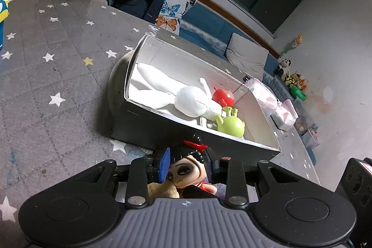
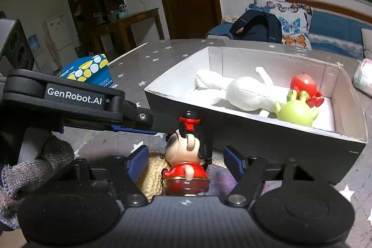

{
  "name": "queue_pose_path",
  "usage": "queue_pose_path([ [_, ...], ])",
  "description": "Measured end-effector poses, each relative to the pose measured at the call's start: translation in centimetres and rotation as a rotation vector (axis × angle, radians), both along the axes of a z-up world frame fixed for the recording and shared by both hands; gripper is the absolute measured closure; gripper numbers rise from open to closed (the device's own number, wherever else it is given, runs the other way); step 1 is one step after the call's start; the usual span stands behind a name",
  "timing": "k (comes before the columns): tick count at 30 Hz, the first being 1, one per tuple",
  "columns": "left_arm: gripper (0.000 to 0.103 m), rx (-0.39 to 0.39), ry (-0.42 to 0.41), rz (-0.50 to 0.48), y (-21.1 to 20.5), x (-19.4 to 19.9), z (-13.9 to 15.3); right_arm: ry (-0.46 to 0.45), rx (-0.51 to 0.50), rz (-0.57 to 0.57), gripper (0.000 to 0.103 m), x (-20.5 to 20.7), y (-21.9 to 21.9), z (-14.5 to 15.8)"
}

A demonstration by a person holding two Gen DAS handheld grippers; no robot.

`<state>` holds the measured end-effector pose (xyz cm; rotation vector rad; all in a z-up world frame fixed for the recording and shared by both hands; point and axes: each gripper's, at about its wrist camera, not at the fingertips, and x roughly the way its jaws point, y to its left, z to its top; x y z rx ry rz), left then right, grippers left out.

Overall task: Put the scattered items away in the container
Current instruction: 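Grasp the doll with the right tool while the left tool pinches it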

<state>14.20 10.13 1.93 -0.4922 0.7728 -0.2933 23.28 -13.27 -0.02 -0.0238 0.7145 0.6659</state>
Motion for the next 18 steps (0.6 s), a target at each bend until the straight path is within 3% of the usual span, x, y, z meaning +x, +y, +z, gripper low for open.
queue_pose_path([
  [18,0.068,-0.059,0.039,-0.026,0.5,1.1,-1.4,0.077,-0.016,0.005,0.048,1.9,0.5,-1.2],
])
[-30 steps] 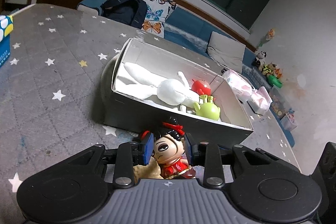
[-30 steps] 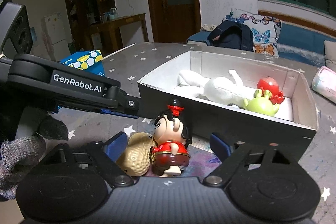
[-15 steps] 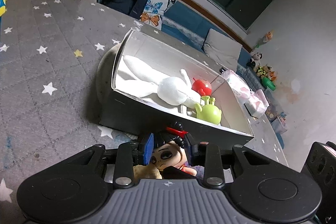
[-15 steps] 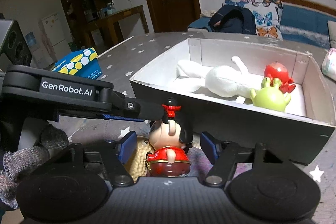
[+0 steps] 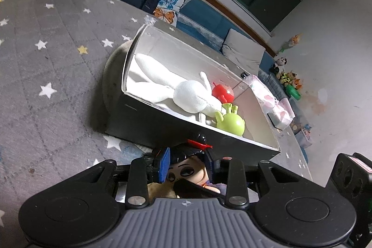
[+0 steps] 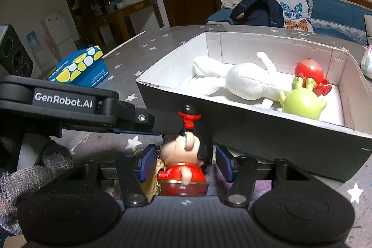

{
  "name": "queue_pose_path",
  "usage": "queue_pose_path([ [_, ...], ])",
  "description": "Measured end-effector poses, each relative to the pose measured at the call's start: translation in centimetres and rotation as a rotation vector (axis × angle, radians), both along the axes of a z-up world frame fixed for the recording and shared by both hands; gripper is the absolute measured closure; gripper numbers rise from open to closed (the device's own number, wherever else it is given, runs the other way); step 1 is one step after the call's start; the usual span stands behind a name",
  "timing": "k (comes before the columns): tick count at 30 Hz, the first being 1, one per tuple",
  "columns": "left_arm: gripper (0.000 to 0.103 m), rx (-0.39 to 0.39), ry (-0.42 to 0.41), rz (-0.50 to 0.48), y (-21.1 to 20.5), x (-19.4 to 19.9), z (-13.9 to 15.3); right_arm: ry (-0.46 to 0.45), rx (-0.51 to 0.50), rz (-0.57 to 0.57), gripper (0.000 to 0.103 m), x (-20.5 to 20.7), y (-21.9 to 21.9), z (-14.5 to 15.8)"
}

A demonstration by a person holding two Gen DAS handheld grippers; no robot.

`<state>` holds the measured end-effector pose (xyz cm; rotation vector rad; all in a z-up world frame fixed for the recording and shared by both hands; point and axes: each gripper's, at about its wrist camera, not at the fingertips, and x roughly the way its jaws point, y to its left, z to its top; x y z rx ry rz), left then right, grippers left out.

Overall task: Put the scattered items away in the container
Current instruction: 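Grasp the doll with the right tool while the left tool pinches it, then lift the doll over the box rim with both tools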

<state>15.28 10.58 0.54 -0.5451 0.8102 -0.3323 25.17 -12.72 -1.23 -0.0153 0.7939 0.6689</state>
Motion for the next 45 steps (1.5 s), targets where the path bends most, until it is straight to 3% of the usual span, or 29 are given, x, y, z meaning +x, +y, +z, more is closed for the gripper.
queue_pose_path([
  [12,0.065,-0.057,0.016,0.005,0.7,0.1,-0.8,0.041,0.011,0.011,0.05,1.1,-0.3,-0.3],
  [22,0.063,-0.097,0.018,-0.006,0.5,-0.5,-0.5,0.016,0.009,0.011,0.052,0.1,-1.0,0.2],
  [35,0.064,-0.105,-0.089,-0.022,-0.9,-1.9,3.5,-0.103,0.018,-0.012,0.052,-1.8,-2.6,4.0],
  [45,0.063,-0.111,-0.173,-0.016,-1.9,1.3,7.7,-0.198,0.044,-0.046,0.052,0.8,-3.0,8.0],
])
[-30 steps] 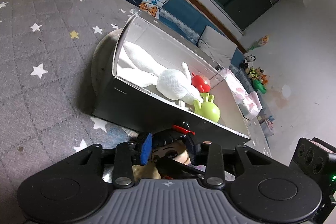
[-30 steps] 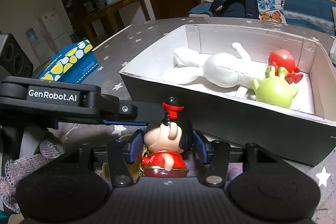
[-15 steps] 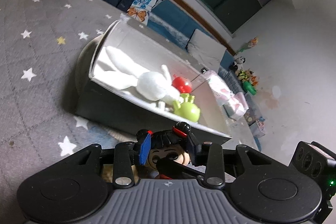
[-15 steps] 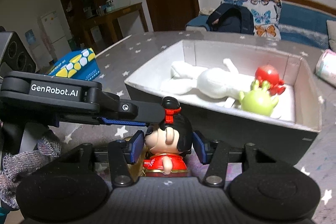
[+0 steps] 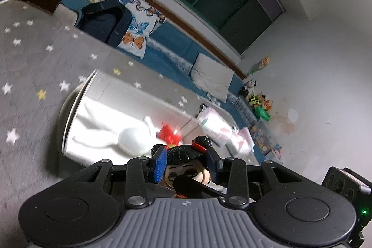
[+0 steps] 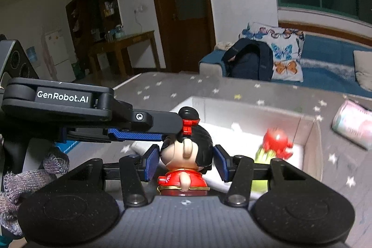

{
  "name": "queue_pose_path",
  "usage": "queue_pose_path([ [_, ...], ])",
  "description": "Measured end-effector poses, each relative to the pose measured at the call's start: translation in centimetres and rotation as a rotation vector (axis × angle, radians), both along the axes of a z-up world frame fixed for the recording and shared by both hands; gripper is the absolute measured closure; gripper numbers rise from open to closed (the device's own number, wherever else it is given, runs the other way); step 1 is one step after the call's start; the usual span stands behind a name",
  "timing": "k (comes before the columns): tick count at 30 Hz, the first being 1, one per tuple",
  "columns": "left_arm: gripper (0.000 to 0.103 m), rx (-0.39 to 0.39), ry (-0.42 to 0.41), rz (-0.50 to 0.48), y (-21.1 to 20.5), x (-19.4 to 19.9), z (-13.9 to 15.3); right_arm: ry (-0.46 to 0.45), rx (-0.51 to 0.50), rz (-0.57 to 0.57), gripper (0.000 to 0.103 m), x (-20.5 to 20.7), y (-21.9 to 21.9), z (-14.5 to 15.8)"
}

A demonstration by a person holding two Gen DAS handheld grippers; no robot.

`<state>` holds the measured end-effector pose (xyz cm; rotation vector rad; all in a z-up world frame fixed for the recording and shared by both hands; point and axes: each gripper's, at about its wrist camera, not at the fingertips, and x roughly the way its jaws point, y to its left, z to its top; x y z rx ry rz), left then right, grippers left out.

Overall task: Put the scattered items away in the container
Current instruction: 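Lift the doll over the box rim with both tools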

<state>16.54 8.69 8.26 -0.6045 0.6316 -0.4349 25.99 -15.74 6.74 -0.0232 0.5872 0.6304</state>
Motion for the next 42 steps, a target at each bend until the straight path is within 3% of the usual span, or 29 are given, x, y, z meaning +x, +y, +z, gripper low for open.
queue_pose_path([
  [8,0.064,-0.003,-0.031,0.004,-0.3,4.5,1.2,0.004,0.038,-0.039,0.052,4.7,-0.1,1.2],
  [18,0.064,0.031,0.035,0.005,-0.7,8.4,-1.4,0.107,0.054,-0.067,0.052,8.8,0.3,-2.2],
  [29,0.064,0.052,0.067,-0.001,-1.0,10.0,-3.9,0.178,0.087,-0.125,0.052,10.7,-0.5,-5.5],
  [36,0.064,0.034,0.048,-0.009,-1.1,9.9,-3.9,0.143,0.099,-0.143,0.052,10.3,-0.9,-6.0],
  [42,0.063,0.046,0.05,-0.021,-1.6,9.9,-4.1,0.168,0.114,-0.149,0.052,10.5,-1.5,-6.5],
])
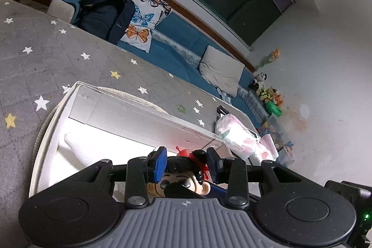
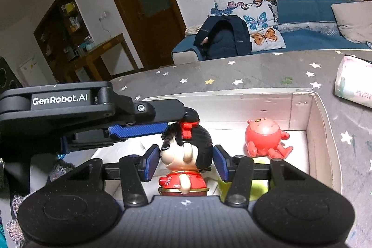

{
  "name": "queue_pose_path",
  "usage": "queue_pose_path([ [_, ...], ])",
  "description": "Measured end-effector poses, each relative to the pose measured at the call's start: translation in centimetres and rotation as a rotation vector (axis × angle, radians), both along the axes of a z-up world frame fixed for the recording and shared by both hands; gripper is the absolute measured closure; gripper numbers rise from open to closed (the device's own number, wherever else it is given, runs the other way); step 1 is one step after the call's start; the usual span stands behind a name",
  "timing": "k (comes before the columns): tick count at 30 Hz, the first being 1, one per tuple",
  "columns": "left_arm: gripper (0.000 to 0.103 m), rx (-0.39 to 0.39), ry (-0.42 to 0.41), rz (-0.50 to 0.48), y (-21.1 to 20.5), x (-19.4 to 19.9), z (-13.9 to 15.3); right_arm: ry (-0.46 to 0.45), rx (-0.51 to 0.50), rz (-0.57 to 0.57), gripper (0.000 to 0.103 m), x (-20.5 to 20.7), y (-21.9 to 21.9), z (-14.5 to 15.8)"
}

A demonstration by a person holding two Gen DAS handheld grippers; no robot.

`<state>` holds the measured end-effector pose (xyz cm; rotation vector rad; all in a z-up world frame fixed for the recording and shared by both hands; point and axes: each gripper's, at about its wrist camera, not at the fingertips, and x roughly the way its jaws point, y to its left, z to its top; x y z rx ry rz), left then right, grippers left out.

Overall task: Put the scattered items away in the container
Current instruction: 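Lift the doll over the box rim with both tools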

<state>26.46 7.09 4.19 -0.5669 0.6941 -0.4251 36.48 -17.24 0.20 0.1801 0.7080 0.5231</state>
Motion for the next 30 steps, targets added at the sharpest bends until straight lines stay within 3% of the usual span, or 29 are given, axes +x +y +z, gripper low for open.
queue_pose_path([
  [30,0.063,0.028,0.041,-0.02,-0.9,-0.4,-1.5,-0.015,-0.077,-0.004,0.05,-1.7,-0.5,-0.5],
])
